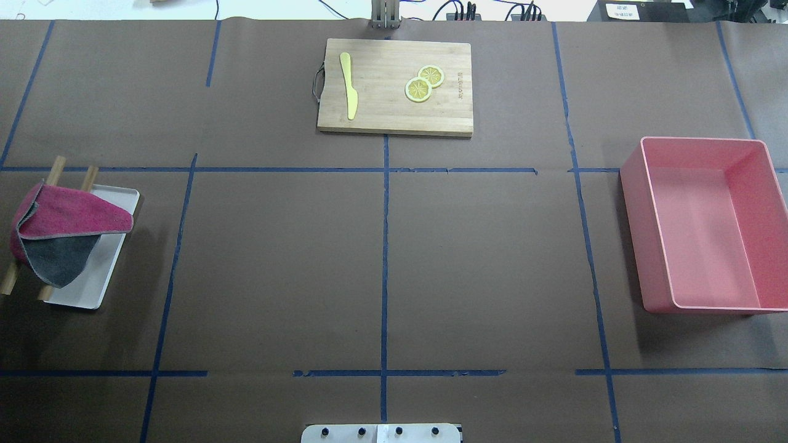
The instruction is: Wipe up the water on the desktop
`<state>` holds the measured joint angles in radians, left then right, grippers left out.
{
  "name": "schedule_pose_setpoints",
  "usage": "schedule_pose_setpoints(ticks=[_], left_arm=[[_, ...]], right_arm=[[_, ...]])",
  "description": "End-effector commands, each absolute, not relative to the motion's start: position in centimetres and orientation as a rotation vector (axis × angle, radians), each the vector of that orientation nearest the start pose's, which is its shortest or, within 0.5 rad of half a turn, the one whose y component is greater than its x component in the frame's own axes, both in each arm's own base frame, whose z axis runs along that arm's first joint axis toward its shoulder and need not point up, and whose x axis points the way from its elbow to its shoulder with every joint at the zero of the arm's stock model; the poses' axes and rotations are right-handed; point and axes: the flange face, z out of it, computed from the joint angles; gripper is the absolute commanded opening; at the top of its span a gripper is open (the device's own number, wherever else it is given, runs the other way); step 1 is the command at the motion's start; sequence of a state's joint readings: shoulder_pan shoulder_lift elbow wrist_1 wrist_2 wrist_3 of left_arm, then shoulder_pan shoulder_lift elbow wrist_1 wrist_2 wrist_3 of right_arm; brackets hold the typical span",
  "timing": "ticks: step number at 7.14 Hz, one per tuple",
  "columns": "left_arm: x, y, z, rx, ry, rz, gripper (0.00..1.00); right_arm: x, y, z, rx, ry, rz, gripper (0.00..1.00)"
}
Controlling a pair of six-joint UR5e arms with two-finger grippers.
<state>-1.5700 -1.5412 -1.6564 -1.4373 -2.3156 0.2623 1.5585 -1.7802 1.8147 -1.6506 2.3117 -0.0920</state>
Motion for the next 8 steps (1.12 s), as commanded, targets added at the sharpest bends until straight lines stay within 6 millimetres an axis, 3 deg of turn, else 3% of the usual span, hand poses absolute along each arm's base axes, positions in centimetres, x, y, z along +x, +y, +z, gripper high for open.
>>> schedule_pose_setpoints(ticks=[1, 2, 4, 5, 6, 7, 8], left_arm=[[-5.6, -47.4, 64.6, 0.014, 0.747, 0.235, 1.00], [-3.8, -48.0, 64.4, 0.005, 0.746, 0.273, 1.00], [-3.5, -48.3, 63.8, 0.024, 0.745, 0.287, 1.00], [-3.3, -48.7, 63.1, 0.068, 0.747, 0.305, 1.00], [-3.3, -50.6, 60.9, 0.183, 0.733, 0.348, 1.00], [-3.1, -51.3, 60.4, 0.231, 0.734, 0.357, 1.00], [-3.0, -52.4, 58.2, 0.232, 0.749, 0.266, 1.00]], right_arm=[[6.1, -40.0, 64.3, -0.014, -0.742, -0.082, 1.00], [6.1, -40.1, 64.2, -0.011, -0.742, -0.084, 1.00], [6.1, -40.1, 64.5, -0.017, -0.742, -0.081, 1.00], [6.1, -40.5, 63.5, 0.003, -0.740, -0.088, 1.00], [6.1, -41.5, 61.9, 0.037, -0.737, -0.099, 1.00], [6.1, -42.2, 61.6, 0.043, -0.736, -0.100, 1.00], [6.0, -42.8, 60.9, 0.056, -0.743, -0.104, 1.00]])
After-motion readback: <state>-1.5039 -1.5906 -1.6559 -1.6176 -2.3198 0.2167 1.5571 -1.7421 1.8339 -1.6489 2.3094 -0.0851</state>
